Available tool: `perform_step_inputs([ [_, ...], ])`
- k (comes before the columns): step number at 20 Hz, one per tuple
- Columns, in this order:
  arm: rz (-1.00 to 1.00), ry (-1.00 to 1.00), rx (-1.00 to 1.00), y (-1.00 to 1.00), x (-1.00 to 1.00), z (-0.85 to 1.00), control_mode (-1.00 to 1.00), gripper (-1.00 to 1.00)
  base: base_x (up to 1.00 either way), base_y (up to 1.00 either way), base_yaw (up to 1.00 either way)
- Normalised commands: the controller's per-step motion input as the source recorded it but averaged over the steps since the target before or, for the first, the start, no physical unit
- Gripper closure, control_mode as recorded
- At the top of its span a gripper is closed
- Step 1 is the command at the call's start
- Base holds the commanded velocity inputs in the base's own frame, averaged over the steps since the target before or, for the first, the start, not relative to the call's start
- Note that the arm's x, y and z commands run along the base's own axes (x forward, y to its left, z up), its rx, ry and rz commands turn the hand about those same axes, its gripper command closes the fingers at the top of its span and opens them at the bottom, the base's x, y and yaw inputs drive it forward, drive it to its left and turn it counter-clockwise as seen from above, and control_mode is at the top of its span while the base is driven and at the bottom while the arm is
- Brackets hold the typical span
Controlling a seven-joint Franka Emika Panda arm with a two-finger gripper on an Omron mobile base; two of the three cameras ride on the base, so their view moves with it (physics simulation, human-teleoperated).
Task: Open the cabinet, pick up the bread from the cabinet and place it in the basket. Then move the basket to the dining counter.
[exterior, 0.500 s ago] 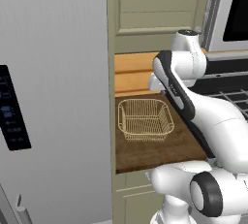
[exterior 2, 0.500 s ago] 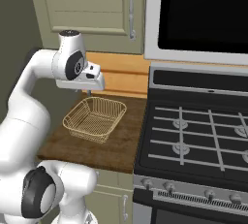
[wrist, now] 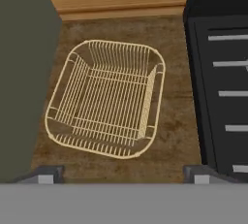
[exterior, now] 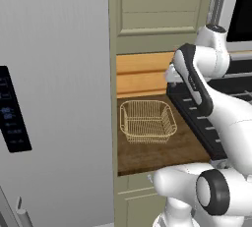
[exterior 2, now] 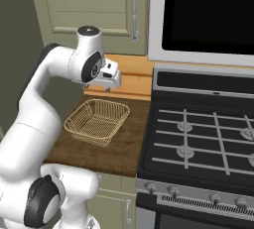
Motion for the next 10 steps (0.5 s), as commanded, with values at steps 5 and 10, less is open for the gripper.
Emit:
perform_step_inputs([
  [5,-0.13,-0.35,0.0,-0.57,0.29,0.89,-1.0,-1.0,0.0,0.0,0.0],
  [10,-0.01,-0.14,-0.12,-0.3,0.43,1.0,-1.0,-1.0,0.0,0.0,0.0],
])
